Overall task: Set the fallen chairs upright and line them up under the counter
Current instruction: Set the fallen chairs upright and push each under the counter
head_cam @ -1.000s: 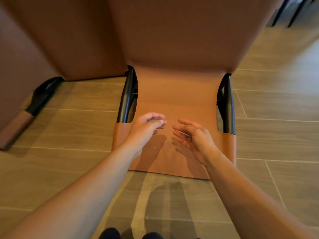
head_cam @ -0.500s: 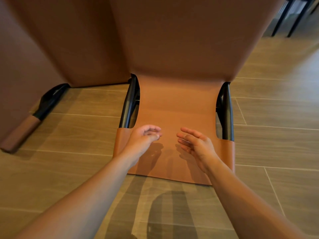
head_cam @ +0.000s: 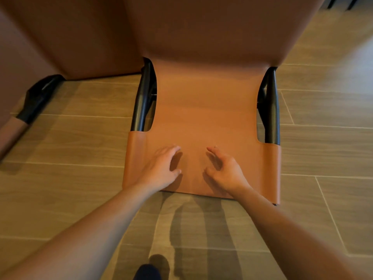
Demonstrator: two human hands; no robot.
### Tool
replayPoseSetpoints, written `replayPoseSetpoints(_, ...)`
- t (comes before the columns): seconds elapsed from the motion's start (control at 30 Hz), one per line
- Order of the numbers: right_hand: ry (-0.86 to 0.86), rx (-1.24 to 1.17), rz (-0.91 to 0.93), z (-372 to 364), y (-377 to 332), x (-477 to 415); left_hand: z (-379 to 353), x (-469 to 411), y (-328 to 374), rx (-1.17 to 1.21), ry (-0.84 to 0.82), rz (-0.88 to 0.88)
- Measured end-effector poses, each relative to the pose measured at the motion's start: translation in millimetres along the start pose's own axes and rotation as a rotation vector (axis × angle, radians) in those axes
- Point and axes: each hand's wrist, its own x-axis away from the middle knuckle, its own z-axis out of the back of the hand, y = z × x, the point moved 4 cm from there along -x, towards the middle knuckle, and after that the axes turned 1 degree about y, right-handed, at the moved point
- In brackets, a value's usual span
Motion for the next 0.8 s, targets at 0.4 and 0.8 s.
replayPoseSetpoints(0.4,-0.135,0.991,0.142,-49.9,35.0,7.4,-50.6,8.7,-31.6,-0.683,-0.179,-0.162)
replayPoseSetpoints(0.8,-0.128,1.144,0.130,-57.4,37.2,19.0,-69.0,17.9,-19.4,-0.929,-0.063,-0.170)
